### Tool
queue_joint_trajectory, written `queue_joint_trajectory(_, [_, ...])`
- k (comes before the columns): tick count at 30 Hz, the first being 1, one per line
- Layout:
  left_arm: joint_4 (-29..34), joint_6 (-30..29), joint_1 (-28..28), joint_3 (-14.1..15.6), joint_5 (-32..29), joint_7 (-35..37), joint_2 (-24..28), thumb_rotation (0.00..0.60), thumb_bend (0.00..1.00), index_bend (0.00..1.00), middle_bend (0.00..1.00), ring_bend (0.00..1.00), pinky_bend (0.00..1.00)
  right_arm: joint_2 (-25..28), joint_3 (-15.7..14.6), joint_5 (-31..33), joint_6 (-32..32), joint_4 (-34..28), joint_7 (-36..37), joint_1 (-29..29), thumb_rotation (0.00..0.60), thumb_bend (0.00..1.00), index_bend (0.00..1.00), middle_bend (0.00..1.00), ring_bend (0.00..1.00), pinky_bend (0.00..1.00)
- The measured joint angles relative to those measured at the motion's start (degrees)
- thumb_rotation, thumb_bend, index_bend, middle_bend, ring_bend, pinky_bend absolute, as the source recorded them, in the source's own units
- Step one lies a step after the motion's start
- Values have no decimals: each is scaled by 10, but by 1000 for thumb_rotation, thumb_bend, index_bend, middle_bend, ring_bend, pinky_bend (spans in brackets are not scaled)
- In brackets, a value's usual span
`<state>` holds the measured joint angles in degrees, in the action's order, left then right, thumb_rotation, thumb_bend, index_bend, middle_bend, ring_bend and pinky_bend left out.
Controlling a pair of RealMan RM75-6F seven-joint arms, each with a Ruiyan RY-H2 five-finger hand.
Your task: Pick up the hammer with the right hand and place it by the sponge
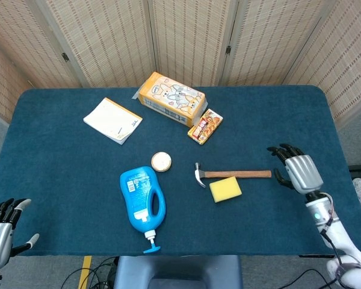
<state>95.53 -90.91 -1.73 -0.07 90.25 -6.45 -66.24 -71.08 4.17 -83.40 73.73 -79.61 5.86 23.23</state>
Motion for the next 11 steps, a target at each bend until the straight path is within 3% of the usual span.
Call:
queue_joint_trajectory(5, [10,-2,4,1,12,-9,-4,600,209,201,199,120,144,34,-29,-17,81,-33,-11,-73,600,409,254,385,216,280])
queue_joint_trajectory(11, [19,6,12,1,17,-18,-8,600,209,200,199,120,144,67,-53,-19,122,-56,-1,-134,600,409,254,386,217,291])
